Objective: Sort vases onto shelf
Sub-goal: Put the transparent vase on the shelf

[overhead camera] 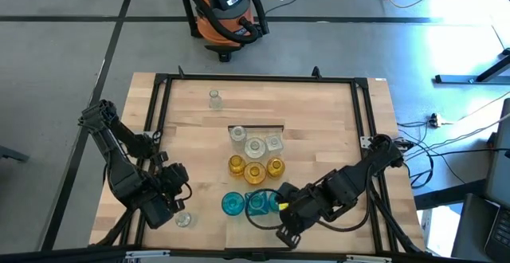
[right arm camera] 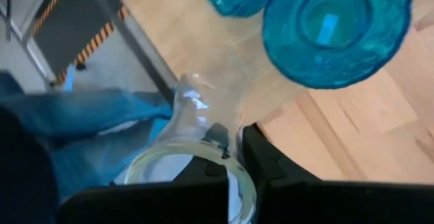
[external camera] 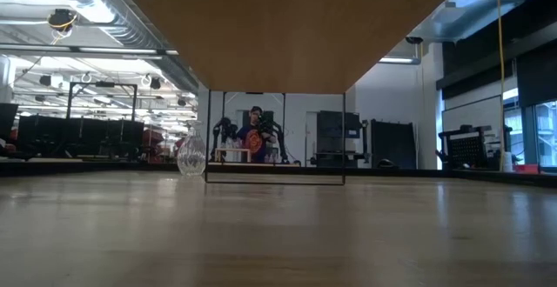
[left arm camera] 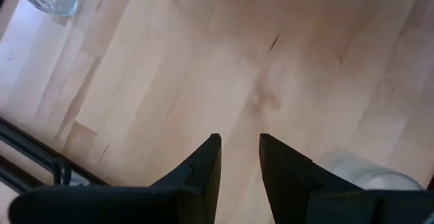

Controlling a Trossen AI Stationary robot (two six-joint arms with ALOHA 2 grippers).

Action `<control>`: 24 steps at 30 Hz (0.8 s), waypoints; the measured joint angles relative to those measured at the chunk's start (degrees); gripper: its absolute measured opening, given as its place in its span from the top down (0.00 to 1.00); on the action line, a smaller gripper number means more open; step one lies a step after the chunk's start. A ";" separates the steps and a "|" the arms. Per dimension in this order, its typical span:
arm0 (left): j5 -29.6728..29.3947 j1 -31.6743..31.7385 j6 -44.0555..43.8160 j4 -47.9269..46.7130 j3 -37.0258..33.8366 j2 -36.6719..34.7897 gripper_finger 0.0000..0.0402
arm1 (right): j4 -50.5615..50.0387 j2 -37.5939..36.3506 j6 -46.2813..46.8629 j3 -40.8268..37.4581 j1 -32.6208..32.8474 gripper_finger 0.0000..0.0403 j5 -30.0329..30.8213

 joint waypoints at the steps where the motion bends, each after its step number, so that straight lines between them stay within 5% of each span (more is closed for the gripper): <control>1: 0.02 0.00 0.00 0.00 0.00 0.00 0.77 | -0.02 0.00 1.66 0.00 0.02 1.00 0.73; 8: -2.11 0.52 -0.59 0.03 0.00 0.00 0.77 | -1.77 0.00 10.36 0.02 0.02 1.00 4.08; 24: -2.53 0.52 7.52 2.58 0.00 0.00 0.77 | -3.69 -0.02 21.13 0.04 0.07 1.00 0.63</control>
